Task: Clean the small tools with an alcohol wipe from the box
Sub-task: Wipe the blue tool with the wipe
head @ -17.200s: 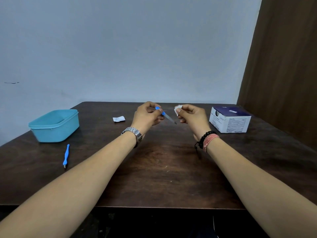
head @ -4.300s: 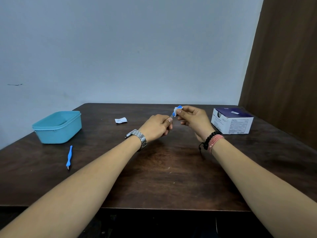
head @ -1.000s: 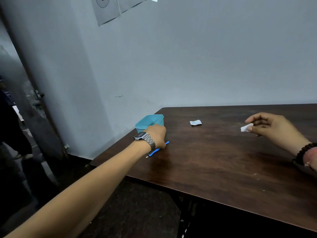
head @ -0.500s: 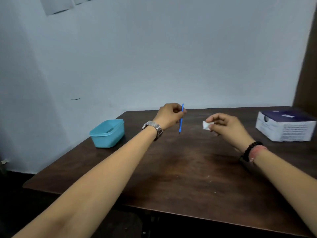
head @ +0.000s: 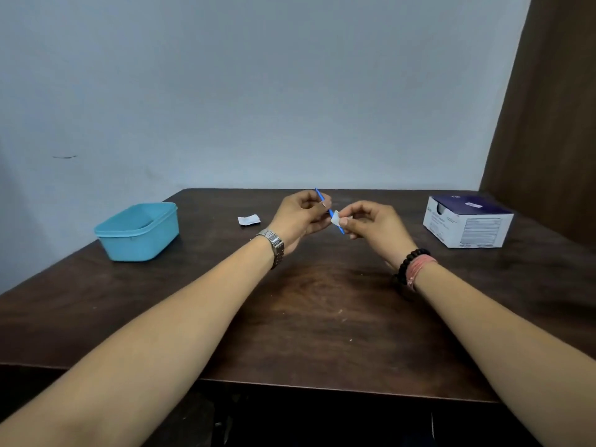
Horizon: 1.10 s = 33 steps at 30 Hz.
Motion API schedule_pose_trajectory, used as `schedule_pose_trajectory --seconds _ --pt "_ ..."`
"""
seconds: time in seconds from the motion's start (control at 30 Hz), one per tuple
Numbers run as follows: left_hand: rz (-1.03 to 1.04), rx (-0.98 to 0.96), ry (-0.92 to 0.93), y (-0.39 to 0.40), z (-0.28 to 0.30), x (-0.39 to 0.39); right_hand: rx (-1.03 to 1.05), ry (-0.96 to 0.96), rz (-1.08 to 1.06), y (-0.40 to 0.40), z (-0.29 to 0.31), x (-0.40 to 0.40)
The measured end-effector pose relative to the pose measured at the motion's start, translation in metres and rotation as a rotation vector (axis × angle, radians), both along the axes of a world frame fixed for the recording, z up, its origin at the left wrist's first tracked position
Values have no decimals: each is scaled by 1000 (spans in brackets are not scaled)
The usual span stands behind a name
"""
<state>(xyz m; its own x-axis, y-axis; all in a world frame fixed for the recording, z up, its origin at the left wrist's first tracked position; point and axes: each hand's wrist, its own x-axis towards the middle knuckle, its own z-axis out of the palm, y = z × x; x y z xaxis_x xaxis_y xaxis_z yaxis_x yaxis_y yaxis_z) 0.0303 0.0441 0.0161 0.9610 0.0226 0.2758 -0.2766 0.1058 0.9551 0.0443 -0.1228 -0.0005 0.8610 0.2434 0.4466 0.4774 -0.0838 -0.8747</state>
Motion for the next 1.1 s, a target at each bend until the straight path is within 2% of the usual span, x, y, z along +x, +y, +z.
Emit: schedule_pose_trajectory --seconds 0.33,0.53,0.7,1.1 --pt "24 -32 -53 -7 2 -5 -64 -50 -126 -5 1 -3" --pt "84 110 -110 -9 2 -6 -119 2 -86 -3 -3 0" --pt "106 111 -115 -8 2 -5 -223 -45 -133 -4 -2 -1" --pt "62 111 -122 -6 0 -4 -114 108 98 0 -2 -3"
